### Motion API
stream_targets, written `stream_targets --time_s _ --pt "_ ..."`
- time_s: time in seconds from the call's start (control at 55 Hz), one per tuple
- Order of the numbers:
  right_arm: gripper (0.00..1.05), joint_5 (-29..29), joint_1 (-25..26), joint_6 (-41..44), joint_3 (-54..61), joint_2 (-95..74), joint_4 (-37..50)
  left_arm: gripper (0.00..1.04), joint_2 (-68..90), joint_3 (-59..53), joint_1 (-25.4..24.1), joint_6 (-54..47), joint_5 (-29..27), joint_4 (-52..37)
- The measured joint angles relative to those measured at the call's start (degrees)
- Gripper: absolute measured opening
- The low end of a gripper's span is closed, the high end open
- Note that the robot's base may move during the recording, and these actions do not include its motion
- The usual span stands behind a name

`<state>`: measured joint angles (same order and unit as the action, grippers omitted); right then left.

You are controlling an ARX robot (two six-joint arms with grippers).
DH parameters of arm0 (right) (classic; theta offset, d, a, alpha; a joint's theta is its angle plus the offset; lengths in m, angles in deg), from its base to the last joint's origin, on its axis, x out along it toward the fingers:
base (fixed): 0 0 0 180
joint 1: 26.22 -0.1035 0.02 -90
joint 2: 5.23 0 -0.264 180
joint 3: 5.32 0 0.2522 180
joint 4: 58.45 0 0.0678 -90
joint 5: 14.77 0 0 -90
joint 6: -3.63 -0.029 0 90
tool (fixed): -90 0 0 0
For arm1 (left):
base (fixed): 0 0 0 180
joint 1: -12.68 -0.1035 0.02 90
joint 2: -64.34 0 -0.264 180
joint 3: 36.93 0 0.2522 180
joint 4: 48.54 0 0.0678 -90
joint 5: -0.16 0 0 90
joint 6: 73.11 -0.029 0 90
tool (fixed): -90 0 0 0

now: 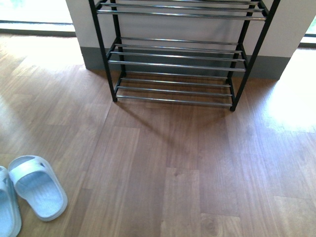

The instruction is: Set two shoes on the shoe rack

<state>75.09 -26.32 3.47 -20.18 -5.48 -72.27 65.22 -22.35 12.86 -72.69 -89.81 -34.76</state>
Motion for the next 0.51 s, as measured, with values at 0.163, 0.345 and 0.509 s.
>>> stream_targets --time_s 0.163,0.345,0.509 --pt "0.96 -0.26 0.09 -0.02 0.0 0.15 0.0 0.95 0.0 0.0 0.02 0.0 0.15 0.02" --pt "0.96 0.61 0.02 0.0 0.0 -0.02 -0.07 0.95 0.0 0.0 -0.13 0.02 -0.46 0.02" --pt "0.96 -0.11 0.13 0.0 0.0 0.02 0.0 0.95 0.0 0.0 -0.07 0.0 0.15 0.02"
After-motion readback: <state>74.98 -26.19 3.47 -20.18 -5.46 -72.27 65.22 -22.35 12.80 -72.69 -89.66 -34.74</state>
